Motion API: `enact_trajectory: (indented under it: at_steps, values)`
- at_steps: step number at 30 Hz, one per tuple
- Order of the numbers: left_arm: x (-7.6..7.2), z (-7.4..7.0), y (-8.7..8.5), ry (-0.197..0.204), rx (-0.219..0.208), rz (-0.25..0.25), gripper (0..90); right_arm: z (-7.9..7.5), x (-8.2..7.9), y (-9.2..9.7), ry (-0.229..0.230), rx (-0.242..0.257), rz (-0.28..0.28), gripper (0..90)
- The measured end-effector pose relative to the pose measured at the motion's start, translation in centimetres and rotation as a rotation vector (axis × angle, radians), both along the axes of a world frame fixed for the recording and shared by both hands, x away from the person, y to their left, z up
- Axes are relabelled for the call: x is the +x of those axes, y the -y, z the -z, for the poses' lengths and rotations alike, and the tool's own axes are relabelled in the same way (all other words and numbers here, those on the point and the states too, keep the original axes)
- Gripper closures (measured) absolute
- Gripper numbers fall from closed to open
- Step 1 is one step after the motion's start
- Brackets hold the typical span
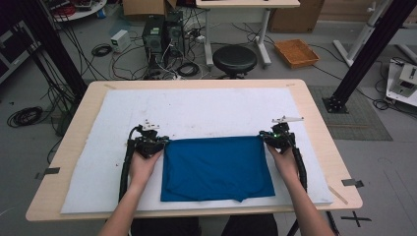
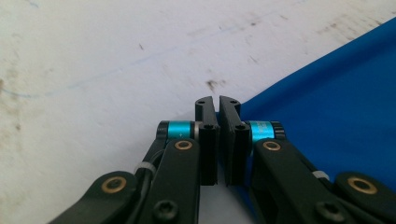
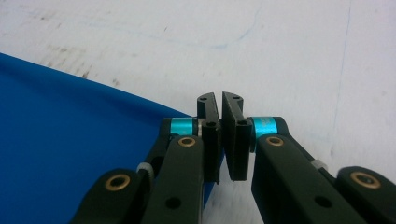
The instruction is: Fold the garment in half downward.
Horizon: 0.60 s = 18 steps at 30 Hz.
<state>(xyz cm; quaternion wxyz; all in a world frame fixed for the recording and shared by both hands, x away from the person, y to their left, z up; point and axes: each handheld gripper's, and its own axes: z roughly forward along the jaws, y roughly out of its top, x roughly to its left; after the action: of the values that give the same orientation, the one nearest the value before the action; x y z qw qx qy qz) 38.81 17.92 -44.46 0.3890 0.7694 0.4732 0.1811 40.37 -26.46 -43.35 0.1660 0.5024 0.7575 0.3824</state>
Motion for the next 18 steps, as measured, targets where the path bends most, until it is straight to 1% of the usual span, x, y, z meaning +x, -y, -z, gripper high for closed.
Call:
enact_trajectory:
  at_steps: [1, 2, 3, 4, 9, 10, 11, 12, 14, 15, 16, 18]
  values:
    - [0.3, 0.0, 0.0, 0.005, 0.005, 0.001, 86.2, 0.0, 0.4, -0.1, -0.003, -0.004, 0.003, 86.5]
    - [0.5, -0.1, 0.0, 0.013, 0.010, -0.005, 86.1, 0.1, 1.0, -0.1, 0.010, 0.000, 0.001, 86.6]
    - [0.7, -0.2, -0.1, 0.019, 0.013, -0.003, 86.1, 0.1, 1.0, -0.1, 0.010, 0.000, 0.001, 86.6]
    - [0.9, -0.2, -0.2, 0.025, 0.014, -0.005, 86.1, 0.3, 1.6, -0.1, 0.001, -0.016, 0.001, 86.6]
    - [1.4, -0.1, -0.3, 0.041, 0.013, -0.004, 85.5, 0.4, 2.1, -0.3, 0.009, -0.023, -0.004, 86.2]
    - [1.4, -0.2, -0.3, 0.054, 0.020, -0.002, 84.5, 0.4, 2.1, -0.3, 0.019, -0.032, -0.009, 85.2]
    - [1.3, -0.3, -0.2, 0.070, 0.029, -0.016, 79.5, 0.3, 2.0, -0.4, 0.021, -0.036, -0.011, 83.1]
    - [1.3, -0.5, -0.3, 0.082, 0.030, -0.028, 72.4, 0.2, 1.9, -0.5, 0.028, -0.041, -0.009, 80.2]
    - [1.0, -0.9, -0.6, 0.093, 0.000, -0.036, 62.8, 0.0, 1.6, -0.4, 0.042, -0.039, -0.009, 73.2]
    - [0.7, -1.2, -0.8, 0.096, -0.004, -0.035, 58.0, -0.1, 1.3, -0.3, 0.051, -0.040, -0.003, 68.4]
    - [0.3, -1.6, -1.0, 0.104, 0.000, -0.031, 53.9, -0.3, 1.0, -0.1, 0.058, -0.038, 0.004, 65.4]
    - [-0.9, -2.6, -1.6, 0.136, 0.005, -0.020, 49.9, -0.7, 0.2, 0.3, 0.073, -0.016, -0.003, 59.1]
